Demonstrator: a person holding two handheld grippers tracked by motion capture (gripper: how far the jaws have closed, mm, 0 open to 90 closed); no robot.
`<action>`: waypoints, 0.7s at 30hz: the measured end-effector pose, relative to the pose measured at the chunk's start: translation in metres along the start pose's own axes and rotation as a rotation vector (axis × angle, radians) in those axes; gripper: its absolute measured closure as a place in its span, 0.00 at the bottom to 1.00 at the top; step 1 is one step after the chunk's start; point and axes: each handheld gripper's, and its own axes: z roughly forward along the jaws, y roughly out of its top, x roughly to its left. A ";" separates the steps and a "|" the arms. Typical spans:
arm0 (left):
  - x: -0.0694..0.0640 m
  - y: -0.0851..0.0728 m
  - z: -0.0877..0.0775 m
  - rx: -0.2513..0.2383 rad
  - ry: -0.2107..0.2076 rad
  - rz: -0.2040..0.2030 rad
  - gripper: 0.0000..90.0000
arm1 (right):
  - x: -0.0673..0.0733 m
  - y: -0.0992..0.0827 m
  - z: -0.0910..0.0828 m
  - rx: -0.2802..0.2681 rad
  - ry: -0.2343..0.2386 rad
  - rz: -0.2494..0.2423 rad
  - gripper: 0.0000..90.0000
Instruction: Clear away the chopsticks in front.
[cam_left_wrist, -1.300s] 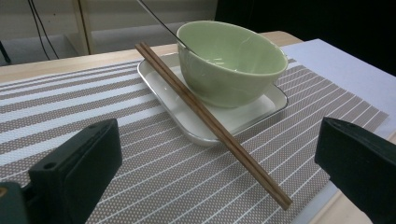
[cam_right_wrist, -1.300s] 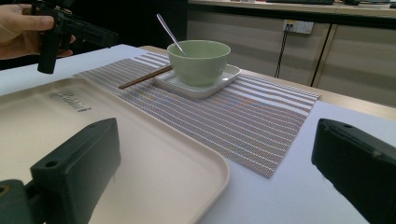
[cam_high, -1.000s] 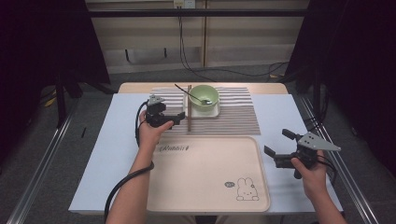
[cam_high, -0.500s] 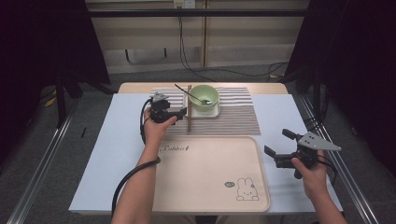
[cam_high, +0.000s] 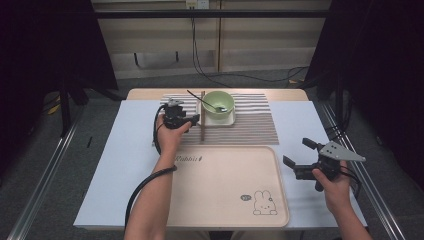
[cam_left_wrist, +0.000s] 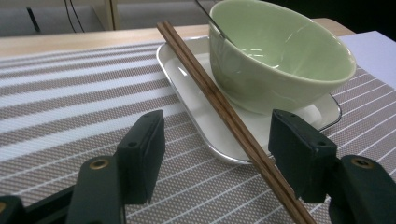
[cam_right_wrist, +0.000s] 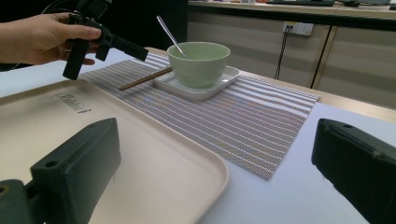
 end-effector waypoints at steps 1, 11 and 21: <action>0.001 0.000 0.001 0.016 -0.003 0.002 0.41 | 0.000 0.000 0.000 0.000 0.000 0.000 0.01; -0.003 0.008 0.013 0.061 -0.004 -0.073 0.59 | -0.001 0.000 0.000 0.006 -0.005 -0.008 0.01; -0.009 0.008 0.023 0.087 0.025 -0.168 0.72 | -0.002 0.000 0.000 0.008 -0.012 -0.013 0.01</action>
